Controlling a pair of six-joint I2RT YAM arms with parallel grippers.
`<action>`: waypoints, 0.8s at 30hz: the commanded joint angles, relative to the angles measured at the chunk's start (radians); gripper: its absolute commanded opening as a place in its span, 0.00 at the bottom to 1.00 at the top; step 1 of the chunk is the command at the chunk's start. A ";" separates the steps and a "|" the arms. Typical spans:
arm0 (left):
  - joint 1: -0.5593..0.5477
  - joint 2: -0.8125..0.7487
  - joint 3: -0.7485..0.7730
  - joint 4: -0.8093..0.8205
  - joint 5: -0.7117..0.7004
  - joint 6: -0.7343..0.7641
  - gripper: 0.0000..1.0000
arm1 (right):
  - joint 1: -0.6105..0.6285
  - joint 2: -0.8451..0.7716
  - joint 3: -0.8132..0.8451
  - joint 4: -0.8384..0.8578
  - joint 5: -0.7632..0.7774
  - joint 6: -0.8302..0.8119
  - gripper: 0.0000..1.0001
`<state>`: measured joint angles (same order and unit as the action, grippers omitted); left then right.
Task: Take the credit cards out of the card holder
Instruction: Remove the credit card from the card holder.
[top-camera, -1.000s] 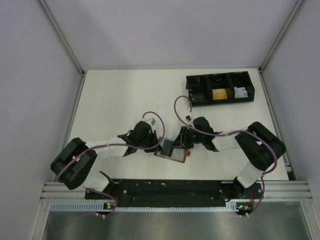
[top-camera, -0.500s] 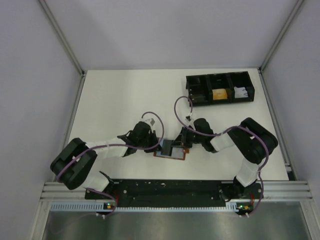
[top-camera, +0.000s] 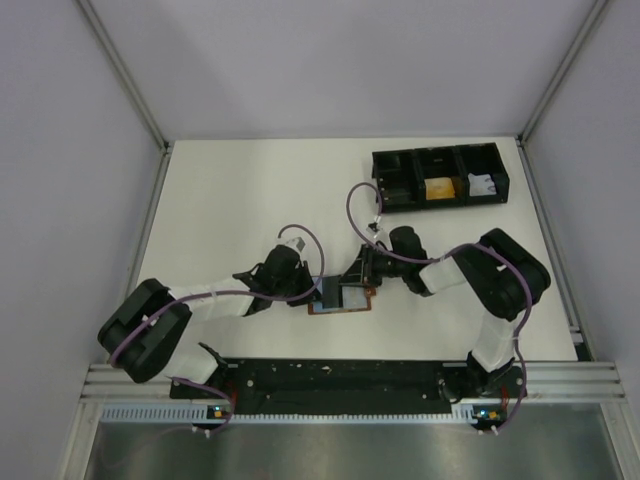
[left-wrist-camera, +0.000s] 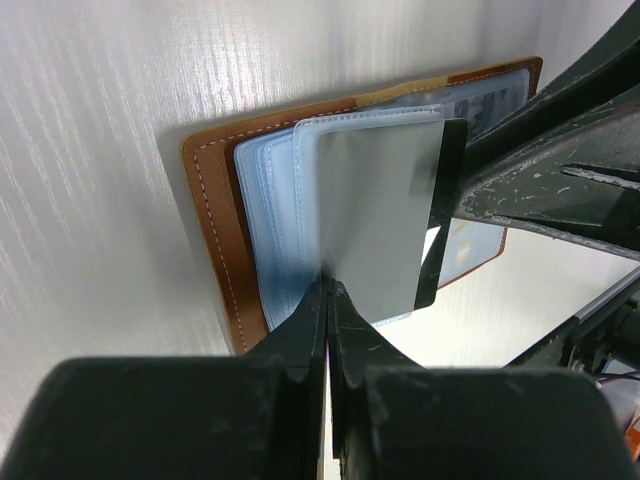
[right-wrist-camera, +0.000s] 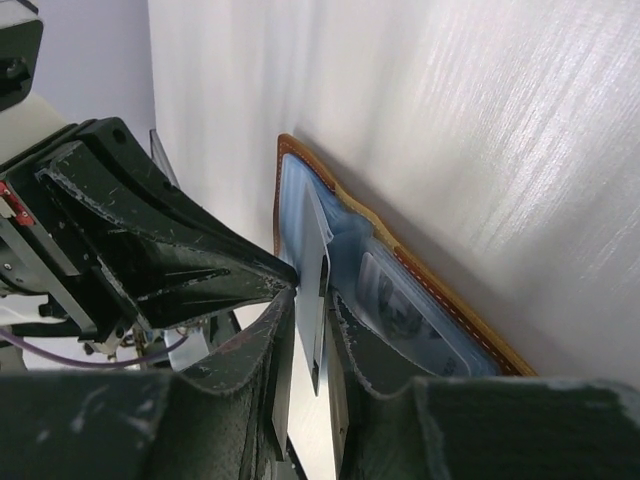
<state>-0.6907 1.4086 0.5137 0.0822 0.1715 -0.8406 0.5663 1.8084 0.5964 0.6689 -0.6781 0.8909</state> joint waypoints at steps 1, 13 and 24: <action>0.005 0.006 -0.026 -0.062 -0.060 0.008 0.00 | -0.006 0.003 0.003 0.073 -0.080 -0.027 0.19; 0.005 -0.010 -0.029 -0.073 -0.066 0.003 0.00 | -0.009 0.014 0.005 -0.017 -0.075 -0.093 0.00; 0.005 -0.007 -0.026 -0.078 -0.061 0.014 0.00 | -0.066 -0.080 -0.001 -0.201 -0.025 -0.181 0.00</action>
<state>-0.6903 1.3983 0.5114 0.0689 0.1589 -0.8444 0.5095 1.7817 0.5957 0.5209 -0.7246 0.7738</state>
